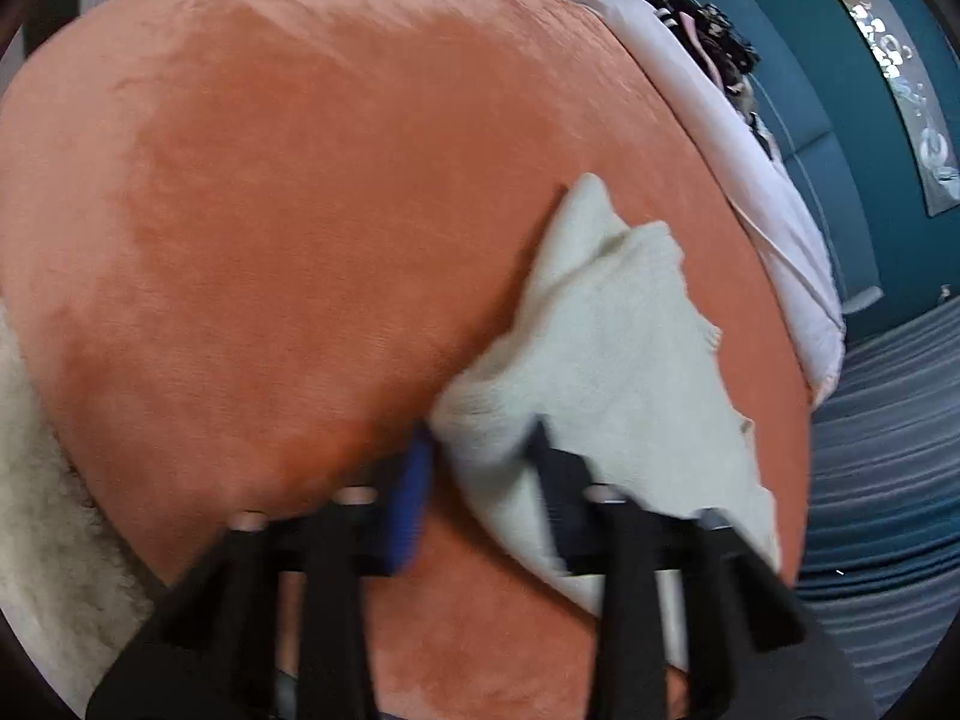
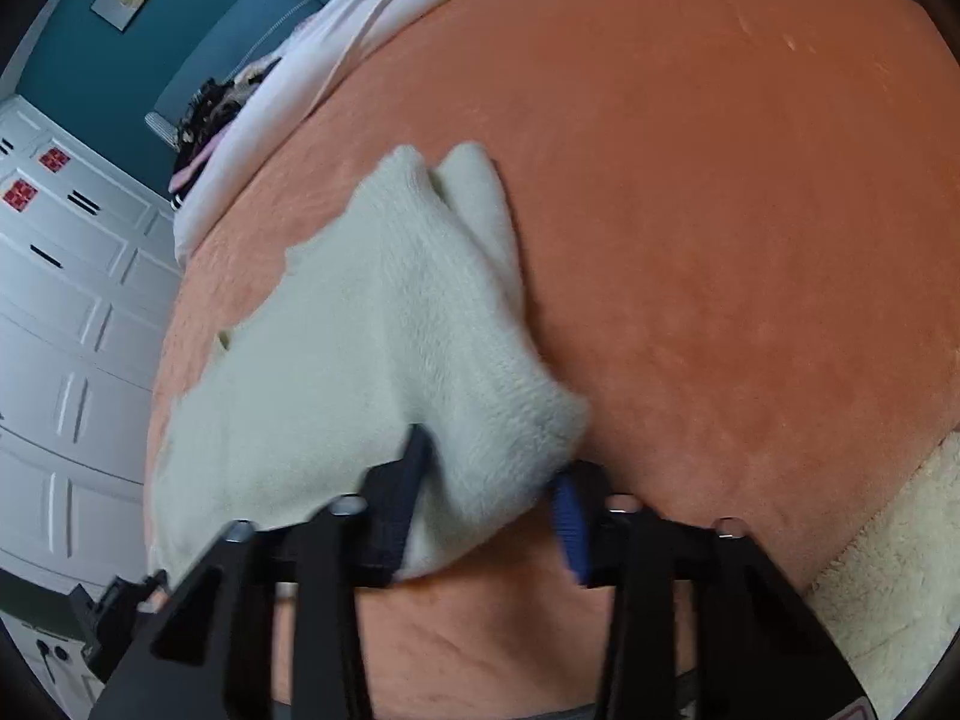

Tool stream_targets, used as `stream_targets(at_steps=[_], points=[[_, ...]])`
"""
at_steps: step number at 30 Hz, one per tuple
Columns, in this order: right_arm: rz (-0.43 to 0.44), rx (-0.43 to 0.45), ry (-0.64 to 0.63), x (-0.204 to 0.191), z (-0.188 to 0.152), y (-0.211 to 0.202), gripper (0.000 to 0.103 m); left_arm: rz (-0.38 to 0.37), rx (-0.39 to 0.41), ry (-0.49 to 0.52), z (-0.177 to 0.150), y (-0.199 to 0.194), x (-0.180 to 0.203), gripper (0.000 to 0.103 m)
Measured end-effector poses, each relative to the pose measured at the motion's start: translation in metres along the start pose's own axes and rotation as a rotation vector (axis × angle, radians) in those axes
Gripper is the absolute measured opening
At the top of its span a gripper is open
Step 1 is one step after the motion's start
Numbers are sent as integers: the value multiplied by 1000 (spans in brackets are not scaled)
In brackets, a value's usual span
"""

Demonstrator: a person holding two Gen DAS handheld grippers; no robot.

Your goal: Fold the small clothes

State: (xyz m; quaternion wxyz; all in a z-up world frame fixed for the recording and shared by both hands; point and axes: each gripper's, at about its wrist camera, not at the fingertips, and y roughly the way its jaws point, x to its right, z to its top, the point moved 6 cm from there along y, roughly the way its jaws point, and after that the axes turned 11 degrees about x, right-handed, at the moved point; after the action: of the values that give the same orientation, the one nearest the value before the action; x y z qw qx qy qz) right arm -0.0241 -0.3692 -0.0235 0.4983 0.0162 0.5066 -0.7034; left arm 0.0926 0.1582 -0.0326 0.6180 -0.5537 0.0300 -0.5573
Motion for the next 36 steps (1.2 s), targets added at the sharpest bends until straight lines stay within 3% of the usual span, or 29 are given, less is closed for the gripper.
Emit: stream_targets(at_steps=[2, 4, 6, 8, 9, 11, 14, 16, 17, 18, 21, 24, 29, 31, 32, 33, 34, 36], points=[[127, 30, 143, -7, 20, -20, 11, -12, 31, 13, 7, -16, 11, 11], [161, 68, 141, -12, 33, -40, 10, -3, 57, 76, 11, -30, 20, 10], [58, 63, -1, -6, 29, -35, 9, 64, 33, 107, 5, -21, 9, 10], [-67, -52, -23, 27, 2, -1, 8, 133, -20, 79, -7, 1, -15, 10], [-82, -94, 18, 41, -12, 12, 8, 138, -23, 72, -12, 5, -22, 10], [-58, -61, 47, 41, -13, 6, 12, 144, 8, 132, -12, -3, -15, 11], [-117, -49, -43, 27, -3, -4, 27, 133, 70, 231, -2, -24, 7, 14], [-166, 21, -124, 13, 14, -17, 35, 93, 147, 272, 15, -42, 28, 33], [-179, 72, -158, 6, 24, -23, 47, 77, 173, 285, 22, -45, 38, 50], [-174, 111, -188, -2, 36, -26, 53, 52, 190, 302, 29, -45, 52, 58], [-111, 122, -263, -34, 67, -4, 58, -12, 152, 363, 45, -15, 92, 69], [-96, 102, -321, -53, 85, 30, 59, 15, 106, 417, 50, 31, 114, 73], [-123, 27, -366, -76, 79, 88, 67, 31, -1, 337, 50, 95, 113, 76], [-157, 8, -399, -77, 73, 104, 64, 27, -13, 309, 50, 105, 109, 61], [-162, -1, -419, -77, 71, 110, 40, 26, -17, 327, 50, 107, 110, 29], [-148, -5, -431, -81, 71, 110, 19, 30, -24, 346, 51, 106, 111, 11], [-111, -10, -428, -86, 74, 107, 13, 3, -10, 335, 55, 99, 114, 11], [21, 72, -372, -103, 92, 79, 12, -56, 48, 330, 64, 81, 122, 10]])
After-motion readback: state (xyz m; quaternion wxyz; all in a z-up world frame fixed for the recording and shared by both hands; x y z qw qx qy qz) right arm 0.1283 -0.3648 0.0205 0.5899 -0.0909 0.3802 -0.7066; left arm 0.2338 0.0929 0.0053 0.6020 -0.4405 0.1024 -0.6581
